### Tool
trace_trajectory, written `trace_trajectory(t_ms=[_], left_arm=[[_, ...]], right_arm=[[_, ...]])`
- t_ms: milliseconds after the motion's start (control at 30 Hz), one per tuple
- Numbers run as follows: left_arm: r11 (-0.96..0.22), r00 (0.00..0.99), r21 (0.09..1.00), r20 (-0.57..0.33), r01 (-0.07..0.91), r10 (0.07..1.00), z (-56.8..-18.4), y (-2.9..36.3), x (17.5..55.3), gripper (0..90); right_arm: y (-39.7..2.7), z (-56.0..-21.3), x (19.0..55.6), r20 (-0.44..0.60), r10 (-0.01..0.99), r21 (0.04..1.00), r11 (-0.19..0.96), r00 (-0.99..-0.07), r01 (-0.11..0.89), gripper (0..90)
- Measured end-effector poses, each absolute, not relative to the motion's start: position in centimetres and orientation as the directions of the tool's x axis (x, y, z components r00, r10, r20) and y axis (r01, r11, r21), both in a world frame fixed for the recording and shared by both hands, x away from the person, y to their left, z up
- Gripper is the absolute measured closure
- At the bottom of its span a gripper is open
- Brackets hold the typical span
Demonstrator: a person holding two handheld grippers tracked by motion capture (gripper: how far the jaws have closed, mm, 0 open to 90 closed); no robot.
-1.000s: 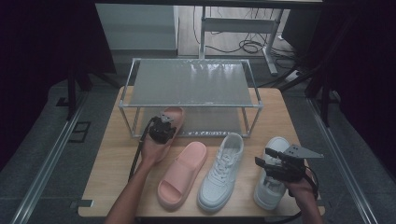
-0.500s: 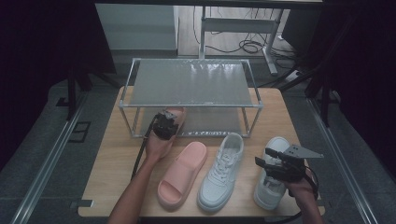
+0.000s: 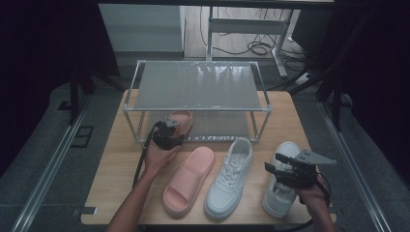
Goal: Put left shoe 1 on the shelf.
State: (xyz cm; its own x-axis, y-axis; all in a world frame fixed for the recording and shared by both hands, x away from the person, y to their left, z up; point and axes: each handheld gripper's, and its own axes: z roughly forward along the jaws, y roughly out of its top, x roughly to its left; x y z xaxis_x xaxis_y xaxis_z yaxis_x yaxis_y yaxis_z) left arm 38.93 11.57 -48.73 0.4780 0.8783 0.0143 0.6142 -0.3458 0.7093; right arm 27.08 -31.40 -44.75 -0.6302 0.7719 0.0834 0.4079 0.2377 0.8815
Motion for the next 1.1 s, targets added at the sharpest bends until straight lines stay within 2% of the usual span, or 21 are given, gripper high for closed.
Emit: trace_trajectory(t_ms=[133,267,400,700,767,967,1100], left_arm=[[-0.335,0.488,0.72,-0.005,0.608,0.873,-48.4,12.7,37.3,53.8],[-0.328,0.504,0.728,-0.029,0.602,0.863,-48.3,13.9,35.6,57.6],[-0.323,0.518,0.734,-0.046,0.598,0.854,-48.5,14.9,33.9,67.0],[-0.328,0.539,0.729,-0.067,0.601,0.84,-48.7,16.6,31.4,81.8],[-0.318,0.541,0.726,-0.089,0.61,0.836,-48.8,17.0,30.9,83.3],[-0.319,0.533,0.726,-0.078,0.61,0.843,-49.2,18.0,29.5,89.3],[-0.31,0.527,0.723,-0.087,0.617,0.846,-49.4,18.7,28.8,89.5]], right_arm=[[-31.4,-44.7,27.0,0.081,0.773,0.882,0.239,-0.63,0.407,39.6],[-31.3,-44.7,27.0,0.081,0.772,0.882,0.238,-0.631,0.406,39.7],[-31.3,-44.7,27.0,0.08,0.772,0.882,0.24,-0.631,0.406,39.6],[-31.1,-44.7,27.0,0.079,0.771,0.881,0.243,-0.632,0.407,39.6],[-31.2,-44.7,27.0,0.079,0.771,0.881,0.243,-0.631,0.407,39.6],[-31.1,-44.7,27.0,0.079,0.77,0.88,0.244,-0.633,0.408,39.6],[-31.1,-44.8,27.0,0.077,0.77,0.878,0.248,-0.634,0.409,39.6]])
